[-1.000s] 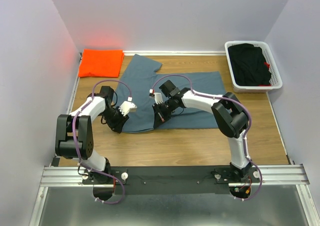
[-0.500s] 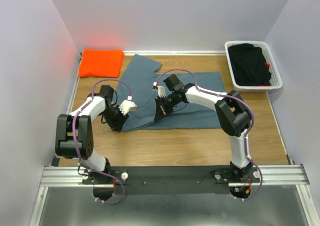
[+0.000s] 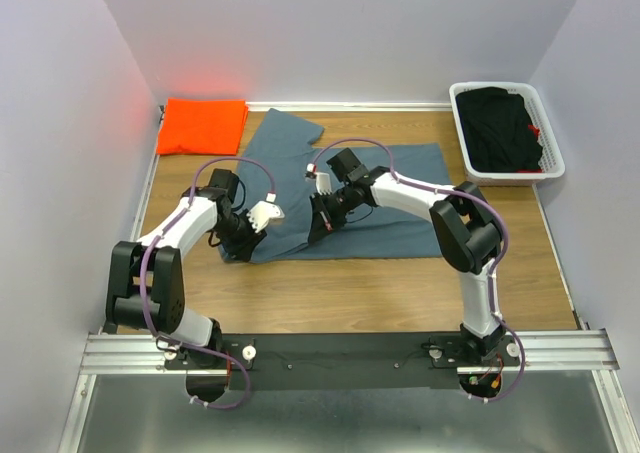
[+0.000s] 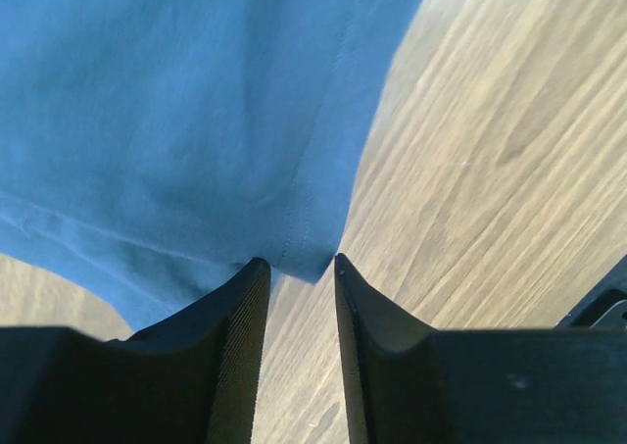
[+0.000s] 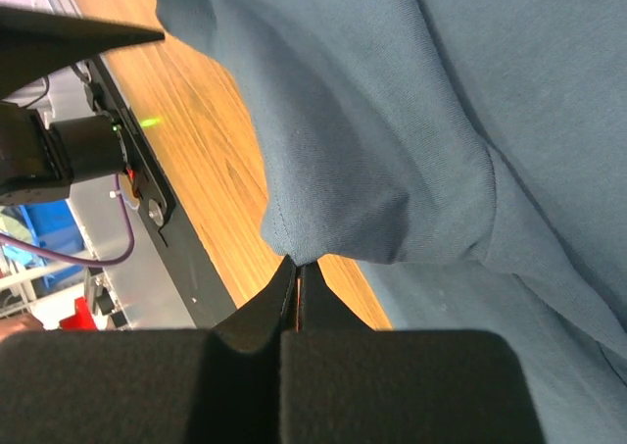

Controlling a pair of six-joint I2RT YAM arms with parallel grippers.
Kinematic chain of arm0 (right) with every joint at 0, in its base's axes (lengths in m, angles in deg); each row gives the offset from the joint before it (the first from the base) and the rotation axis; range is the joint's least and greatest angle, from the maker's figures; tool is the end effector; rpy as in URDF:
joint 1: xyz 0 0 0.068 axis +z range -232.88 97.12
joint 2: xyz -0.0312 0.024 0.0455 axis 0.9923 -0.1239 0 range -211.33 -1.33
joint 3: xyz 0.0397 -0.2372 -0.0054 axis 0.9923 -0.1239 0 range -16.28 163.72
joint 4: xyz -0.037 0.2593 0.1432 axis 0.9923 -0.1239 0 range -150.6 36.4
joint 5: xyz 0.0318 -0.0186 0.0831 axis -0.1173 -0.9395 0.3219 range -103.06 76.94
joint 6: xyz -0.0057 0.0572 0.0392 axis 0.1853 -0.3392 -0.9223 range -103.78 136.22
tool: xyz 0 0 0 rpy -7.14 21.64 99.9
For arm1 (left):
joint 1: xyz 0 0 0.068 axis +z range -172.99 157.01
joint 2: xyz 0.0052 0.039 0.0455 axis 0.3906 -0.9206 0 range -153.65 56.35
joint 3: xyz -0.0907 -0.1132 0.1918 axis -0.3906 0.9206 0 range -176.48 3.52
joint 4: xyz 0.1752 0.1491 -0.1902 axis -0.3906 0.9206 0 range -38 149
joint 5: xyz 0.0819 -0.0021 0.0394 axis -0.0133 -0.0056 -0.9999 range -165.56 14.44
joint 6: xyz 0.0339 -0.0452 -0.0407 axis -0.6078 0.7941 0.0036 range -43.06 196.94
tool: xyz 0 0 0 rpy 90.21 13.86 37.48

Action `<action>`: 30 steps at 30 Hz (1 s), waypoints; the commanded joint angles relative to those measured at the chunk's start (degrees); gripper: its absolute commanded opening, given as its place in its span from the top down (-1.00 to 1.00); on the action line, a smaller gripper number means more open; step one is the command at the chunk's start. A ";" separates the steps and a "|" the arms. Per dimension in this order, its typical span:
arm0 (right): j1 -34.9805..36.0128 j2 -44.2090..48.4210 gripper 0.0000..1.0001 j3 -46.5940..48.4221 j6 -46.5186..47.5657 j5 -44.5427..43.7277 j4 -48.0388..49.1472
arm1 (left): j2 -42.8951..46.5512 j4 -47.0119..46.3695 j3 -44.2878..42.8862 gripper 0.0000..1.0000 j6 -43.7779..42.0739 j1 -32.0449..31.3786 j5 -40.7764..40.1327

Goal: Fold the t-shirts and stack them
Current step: Fold the flattened tshirt in 1/3 of the way

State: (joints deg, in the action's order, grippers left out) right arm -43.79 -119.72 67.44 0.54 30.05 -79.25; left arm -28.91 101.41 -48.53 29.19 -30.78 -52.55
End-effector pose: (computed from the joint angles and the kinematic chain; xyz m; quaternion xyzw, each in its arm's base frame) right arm 0.3284 0.3167 0.1038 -0.2746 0.8612 0.4249 0.0483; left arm 0.2821 -0.0609 0.1126 0.4670 0.8593 -0.1655 0.1273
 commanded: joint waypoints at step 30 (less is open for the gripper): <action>-2.97 2.63 0.99 1.97 -1.81 4.70 2.01 | 2.89 -1.60 -5.24 1.00 3.01 -5.92 -3.40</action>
State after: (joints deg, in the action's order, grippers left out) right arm -46.22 -119.70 67.46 -0.93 33.07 -78.42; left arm -29.50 97.39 -49.56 32.40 -37.25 -55.44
